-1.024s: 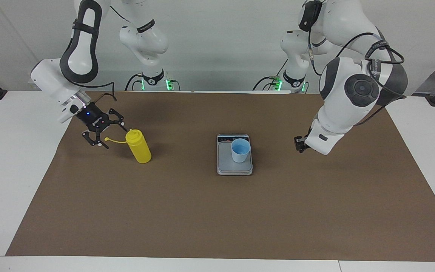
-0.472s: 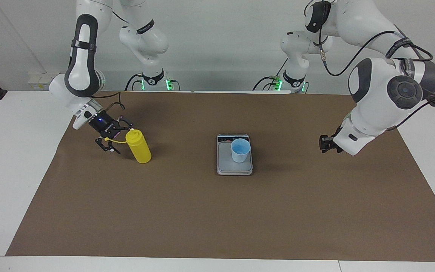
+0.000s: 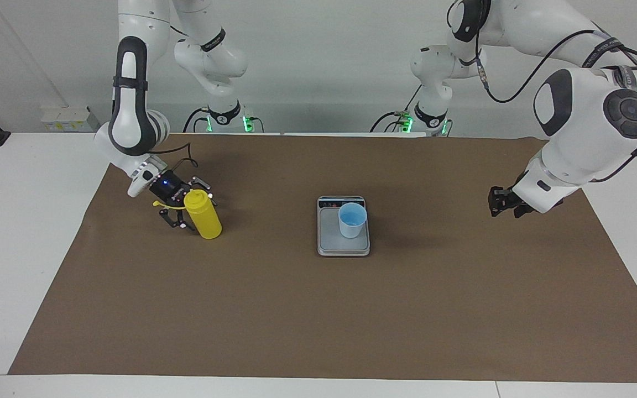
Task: Pour seasoning into cup on scale with both arms
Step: 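Raise the left gripper away while the right gripper grasps the bottle, then lift the yellow bottle with the right gripper and carry it over the cup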
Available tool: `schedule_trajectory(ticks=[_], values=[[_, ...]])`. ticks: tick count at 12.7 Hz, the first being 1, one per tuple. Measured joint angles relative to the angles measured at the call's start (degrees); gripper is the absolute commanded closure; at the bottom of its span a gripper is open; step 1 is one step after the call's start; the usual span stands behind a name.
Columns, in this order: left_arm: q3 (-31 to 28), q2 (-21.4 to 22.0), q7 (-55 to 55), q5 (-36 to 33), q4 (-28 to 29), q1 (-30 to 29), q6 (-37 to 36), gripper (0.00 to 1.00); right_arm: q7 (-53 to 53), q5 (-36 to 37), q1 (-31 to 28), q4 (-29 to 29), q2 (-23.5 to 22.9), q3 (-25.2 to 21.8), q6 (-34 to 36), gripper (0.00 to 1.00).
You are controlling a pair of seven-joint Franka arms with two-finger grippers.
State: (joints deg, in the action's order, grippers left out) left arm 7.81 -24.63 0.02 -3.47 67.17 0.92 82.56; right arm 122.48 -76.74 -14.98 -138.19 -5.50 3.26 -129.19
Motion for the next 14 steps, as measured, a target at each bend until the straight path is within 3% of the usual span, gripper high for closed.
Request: schedule_trajectory(ticks=[2,6,7,10,14], values=[[-0.02,1.49,0.94,0.00,2.67,-0.67,1.48,0.45,0.33,-1.21,0.24,0.14,-0.23,0.00,-0.02,0.00],[-0.04,6.02,2.29,0.00,9.80,-1.63,5.06,0.44,0.33,-2.77,1.50,0.71,-0.23,0.01,-0.62,0.43],[-0.04,7.68,2.41,0.00,12.32,-1.76,6.45,0.44,0.33,-2.87,1.79,1.01,-0.24,0.00,-0.69,0.48],[-0.12,12.03,4.05,0.00,18.62,-2.53,9.17,0.42,0.18,-2.96,2.81,2.19,-0.36,0.01,-2.55,0.52],[-0.07,13.58,4.87,0.00,20.85,-3.27,9.76,0.41,-5.05,-2.98,7.42,5.00,-0.39,0.05,-5.97,0.57]])
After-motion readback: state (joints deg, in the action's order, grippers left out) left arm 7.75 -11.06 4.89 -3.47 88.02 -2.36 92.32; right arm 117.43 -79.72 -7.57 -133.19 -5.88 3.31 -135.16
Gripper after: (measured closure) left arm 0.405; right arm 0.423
